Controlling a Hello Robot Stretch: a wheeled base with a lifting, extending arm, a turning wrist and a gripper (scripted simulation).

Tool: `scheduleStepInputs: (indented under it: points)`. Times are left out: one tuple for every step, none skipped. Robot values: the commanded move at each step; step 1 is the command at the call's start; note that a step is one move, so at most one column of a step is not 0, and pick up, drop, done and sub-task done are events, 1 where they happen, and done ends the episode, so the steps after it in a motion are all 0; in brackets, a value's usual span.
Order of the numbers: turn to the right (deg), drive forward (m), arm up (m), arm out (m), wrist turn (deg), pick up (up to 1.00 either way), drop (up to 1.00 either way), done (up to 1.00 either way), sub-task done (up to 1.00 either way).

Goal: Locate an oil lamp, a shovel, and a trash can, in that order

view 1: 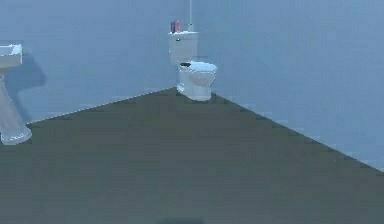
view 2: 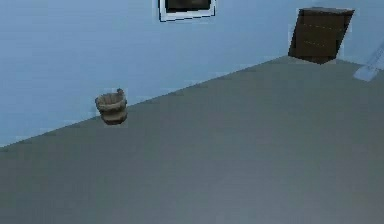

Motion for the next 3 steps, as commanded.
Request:
scheduleStepInputs:
  points:
    - [-3.0,0.0,0.0,0.0,0.0,0.0,0.0,0.0,0.0]
    - [0.0,1.0,0.0,0.0,0.0,0.0,0.0,0.0,0.0]
    - [0.0,1.0,0.0,0.0,0.0,0.0,0.0,0.0,0.0]
